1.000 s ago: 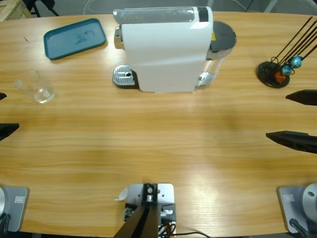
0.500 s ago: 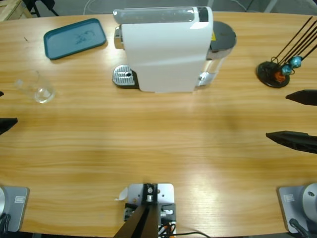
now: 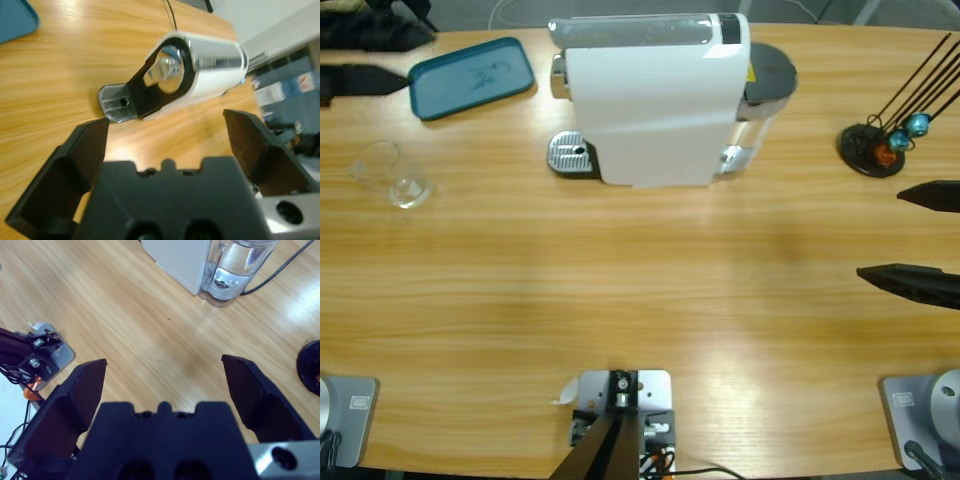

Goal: Pour coffee

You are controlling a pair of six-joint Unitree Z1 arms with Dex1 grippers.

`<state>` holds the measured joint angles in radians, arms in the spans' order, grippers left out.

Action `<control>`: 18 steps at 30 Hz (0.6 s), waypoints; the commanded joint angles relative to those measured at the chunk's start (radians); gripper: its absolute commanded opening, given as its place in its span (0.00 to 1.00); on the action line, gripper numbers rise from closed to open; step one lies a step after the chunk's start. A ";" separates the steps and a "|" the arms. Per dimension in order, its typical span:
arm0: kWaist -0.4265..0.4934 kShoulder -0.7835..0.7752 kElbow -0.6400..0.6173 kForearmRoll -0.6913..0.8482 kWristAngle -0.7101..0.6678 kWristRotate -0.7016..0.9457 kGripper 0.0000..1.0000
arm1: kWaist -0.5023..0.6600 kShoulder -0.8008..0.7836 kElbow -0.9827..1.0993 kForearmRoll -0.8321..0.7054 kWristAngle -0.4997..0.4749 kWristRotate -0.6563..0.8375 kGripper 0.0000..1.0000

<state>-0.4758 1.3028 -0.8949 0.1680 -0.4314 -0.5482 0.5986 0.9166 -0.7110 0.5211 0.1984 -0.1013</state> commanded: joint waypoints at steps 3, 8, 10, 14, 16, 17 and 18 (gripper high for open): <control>0.011 0.349 -0.170 -0.134 -0.230 -0.118 0.84 | -0.013 0.016 -0.008 -0.013 -0.008 -0.009 1.00; 0.005 0.449 -0.267 -0.140 -0.282 -0.130 0.81 | -0.013 0.024 -0.010 -0.013 -0.013 -0.006 1.00; -0.001 0.470 -0.274 -0.140 -0.303 -0.130 0.73 | -0.014 0.027 -0.010 -0.013 -0.016 -0.004 1.00; -0.004 0.481 -0.243 -0.139 -0.334 -0.128 0.73 | -0.014 0.035 -0.011 -0.014 -0.031 -0.001 1.00; -0.004 0.480 -0.231 -0.139 -0.339 -0.128 0.73 | -0.014 0.035 -0.011 -0.014 -0.033 0.000 1.00; -0.004 0.482 -0.230 -0.139 -0.341 -0.128 0.73 | -0.014 0.034 -0.011 -0.014 -0.033 0.000 1.00; -0.004 0.484 -0.231 -0.139 -0.342 -0.128 0.73 | -0.014 0.033 -0.011 -0.014 -0.033 0.000 1.00</control>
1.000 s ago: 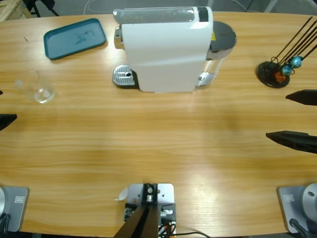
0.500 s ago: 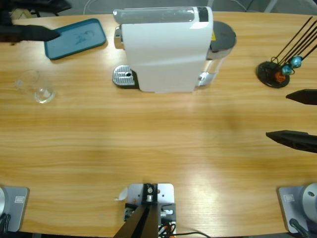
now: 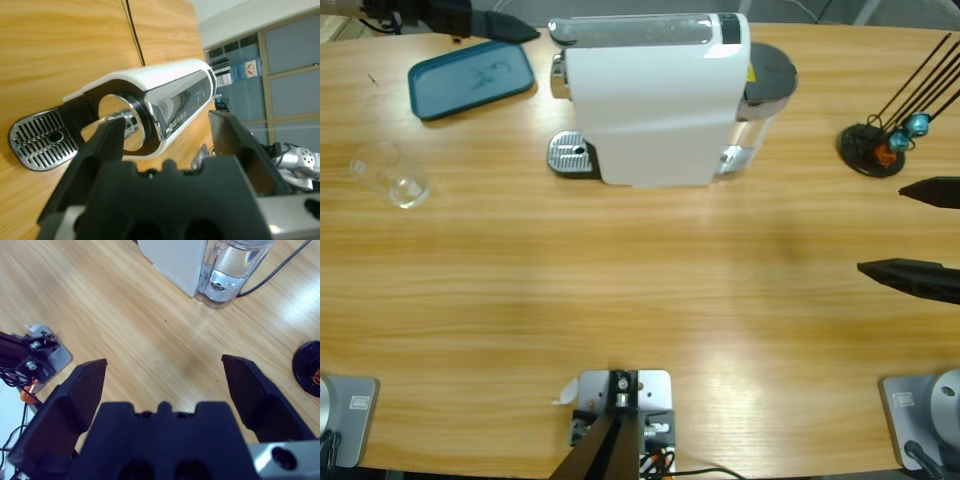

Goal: Pour coffee

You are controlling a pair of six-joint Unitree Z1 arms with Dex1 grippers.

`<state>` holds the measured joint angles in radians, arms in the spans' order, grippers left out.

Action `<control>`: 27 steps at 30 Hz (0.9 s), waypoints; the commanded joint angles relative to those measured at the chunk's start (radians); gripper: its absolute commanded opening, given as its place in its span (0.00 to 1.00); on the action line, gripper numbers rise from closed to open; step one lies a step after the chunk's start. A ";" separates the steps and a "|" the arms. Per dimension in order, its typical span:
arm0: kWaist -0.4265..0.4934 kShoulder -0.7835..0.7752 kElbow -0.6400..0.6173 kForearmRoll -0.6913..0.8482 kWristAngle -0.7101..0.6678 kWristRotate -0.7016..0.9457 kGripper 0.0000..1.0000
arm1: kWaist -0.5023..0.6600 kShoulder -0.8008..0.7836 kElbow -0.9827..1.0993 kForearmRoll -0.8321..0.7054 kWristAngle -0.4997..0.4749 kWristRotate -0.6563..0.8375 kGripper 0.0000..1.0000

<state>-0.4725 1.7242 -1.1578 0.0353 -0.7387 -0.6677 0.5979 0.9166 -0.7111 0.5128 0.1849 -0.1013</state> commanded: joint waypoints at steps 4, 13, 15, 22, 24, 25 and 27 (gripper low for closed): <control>-0.017 0.084 0.013 -0.007 -0.034 -0.009 0.62 | -0.013 0.031 -0.011 -0.007 -0.019 0.000 1.00; -0.029 0.070 0.016 -0.017 -0.038 -0.009 0.00 | -0.013 0.032 -0.011 -0.007 -0.022 0.001 1.00; -0.029 0.059 0.014 -0.023 -0.034 -0.009 0.00 | -0.013 0.033 -0.011 -0.007 -0.022 0.002 1.00; -0.024 0.032 0.019 -0.024 -0.026 -0.009 0.00 | -0.013 0.025 -0.010 -0.007 -0.022 0.001 1.00; -0.028 0.018 0.016 -0.027 -0.028 -0.008 0.00 | -0.013 0.025 -0.008 -0.007 -0.024 0.001 1.00; -0.032 0.007 0.014 -0.041 -0.027 -0.008 0.00 | -0.013 0.025 -0.009 -0.007 -0.024 0.002 1.00; -0.043 -0.015 -0.007 -0.078 -0.026 -0.020 0.00 | -0.013 0.020 -0.008 -0.007 -0.026 0.002 1.00</control>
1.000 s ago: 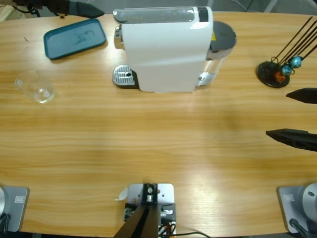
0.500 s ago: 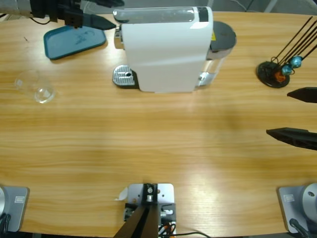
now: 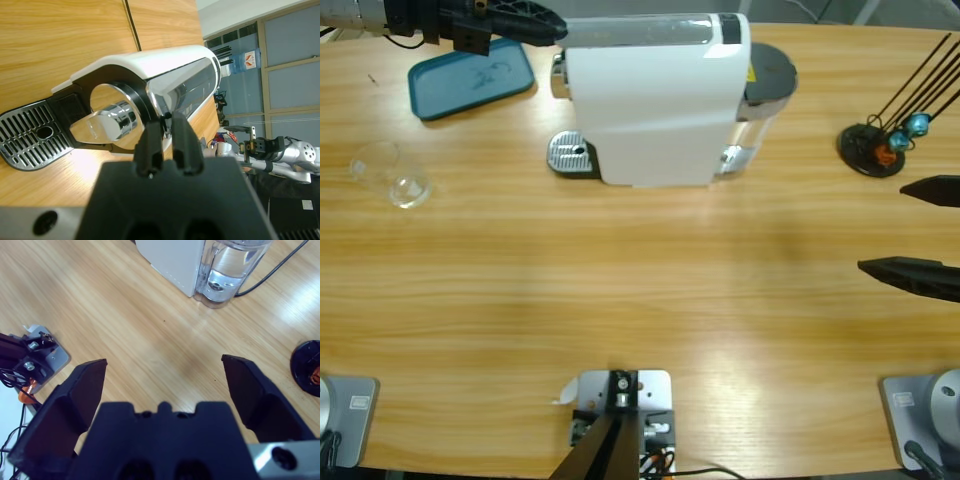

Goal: Pour coffee

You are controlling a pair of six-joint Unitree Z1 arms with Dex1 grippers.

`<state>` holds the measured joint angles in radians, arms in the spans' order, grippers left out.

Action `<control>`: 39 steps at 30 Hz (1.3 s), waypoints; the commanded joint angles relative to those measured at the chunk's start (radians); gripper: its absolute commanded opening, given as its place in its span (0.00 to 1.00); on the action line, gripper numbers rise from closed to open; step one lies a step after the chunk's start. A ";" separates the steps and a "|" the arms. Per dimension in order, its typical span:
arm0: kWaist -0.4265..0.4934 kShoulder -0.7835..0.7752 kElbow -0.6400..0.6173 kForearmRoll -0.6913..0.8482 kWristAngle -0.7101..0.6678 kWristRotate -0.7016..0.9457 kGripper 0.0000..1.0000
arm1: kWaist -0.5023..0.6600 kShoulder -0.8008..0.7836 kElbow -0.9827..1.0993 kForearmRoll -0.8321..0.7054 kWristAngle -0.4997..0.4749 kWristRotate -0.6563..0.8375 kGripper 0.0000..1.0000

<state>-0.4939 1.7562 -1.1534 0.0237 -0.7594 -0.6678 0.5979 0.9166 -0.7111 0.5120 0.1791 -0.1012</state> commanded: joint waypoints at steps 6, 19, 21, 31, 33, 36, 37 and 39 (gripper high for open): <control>-0.057 -0.076 -0.138 -0.071 0.012 -0.058 0.00 | -0.013 -0.022 -0.008 0.012 -0.128 0.064 1.00; -0.151 -0.197 -0.079 -0.114 -0.004 0.367 0.97 | -0.066 0.041 -0.030 0.012 -0.263 0.269 1.00; -0.157 -0.250 0.018 -0.114 0.019 0.507 0.96 | -0.120 0.033 -0.007 -0.001 -0.310 0.293 1.00; -0.157 -0.466 0.341 0.053 0.409 0.727 1.00 | -0.379 0.200 0.163 -0.329 -0.361 0.378 0.95; -0.157 -0.469 0.393 0.039 0.405 0.745 1.00 | -0.416 0.257 0.228 -0.450 -0.351 0.379 0.93; -0.156 -0.437 0.446 0.022 0.417 0.720 1.00 | -0.452 0.323 0.295 -0.614 -0.326 0.379 0.93; -0.154 -0.420 0.455 0.023 0.428 0.723 0.99 | -0.457 0.359 0.310 -0.658 -0.322 0.379 0.93; -0.149 -0.419 0.472 0.025 0.490 0.758 1.00 | -0.459 0.403 0.329 -0.730 -0.324 0.377 0.93</control>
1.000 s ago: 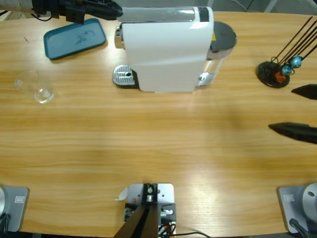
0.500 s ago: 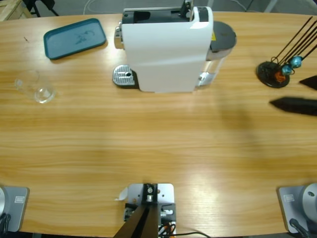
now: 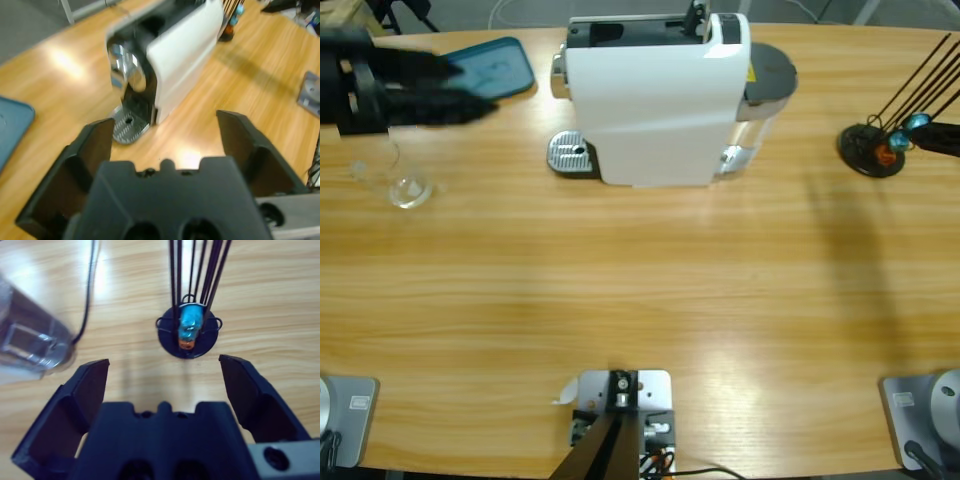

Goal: Pour coffee

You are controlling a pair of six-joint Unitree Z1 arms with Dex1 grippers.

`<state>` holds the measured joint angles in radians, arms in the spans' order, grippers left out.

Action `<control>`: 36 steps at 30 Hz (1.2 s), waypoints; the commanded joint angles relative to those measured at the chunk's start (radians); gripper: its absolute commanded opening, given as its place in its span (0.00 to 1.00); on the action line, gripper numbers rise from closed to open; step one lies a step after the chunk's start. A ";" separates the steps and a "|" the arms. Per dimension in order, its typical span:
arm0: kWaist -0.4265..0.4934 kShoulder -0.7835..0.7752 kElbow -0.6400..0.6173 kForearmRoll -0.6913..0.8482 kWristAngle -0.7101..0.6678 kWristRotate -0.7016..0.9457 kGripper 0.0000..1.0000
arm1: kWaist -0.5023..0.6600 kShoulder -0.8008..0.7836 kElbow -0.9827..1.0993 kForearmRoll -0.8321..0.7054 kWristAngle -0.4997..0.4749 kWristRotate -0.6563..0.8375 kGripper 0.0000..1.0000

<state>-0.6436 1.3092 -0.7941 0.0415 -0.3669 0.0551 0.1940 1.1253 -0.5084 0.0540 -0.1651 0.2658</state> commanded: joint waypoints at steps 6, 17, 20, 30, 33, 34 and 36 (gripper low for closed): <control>0.001 -0.011 0.117 -0.004 0.270 0.091 1.00 | -0.103 0.238 0.131 -0.330 0.030 0.010 0.76; 0.001 -0.031 0.153 -0.018 0.291 0.085 1.00 | -0.134 0.324 0.124 -0.402 0.058 -0.010 0.61; 0.004 -0.027 0.153 -0.029 0.298 0.071 1.00 | -0.134 0.295 0.133 -0.399 0.052 -0.013 0.60; 0.004 -0.017 0.171 -0.032 0.299 0.058 1.00 | -0.134 0.241 0.141 -0.372 0.058 -0.021 0.61; 0.004 -0.015 0.171 -0.032 0.299 0.058 1.00 | -0.134 0.237 0.149 -0.367 0.055 -0.034 0.60; 0.004 -0.014 0.171 -0.033 0.299 0.057 1.00 | -0.134 0.237 0.149 -0.366 0.055 -0.036 0.60; 0.004 -0.013 0.173 -0.034 0.299 0.056 1.00 | -0.135 0.235 0.149 -0.367 0.055 -0.037 0.49</control>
<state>-0.6426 1.3008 -0.6596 0.0201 -0.0831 0.1223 0.0765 1.3805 -0.3905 -0.3293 -0.1176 0.2493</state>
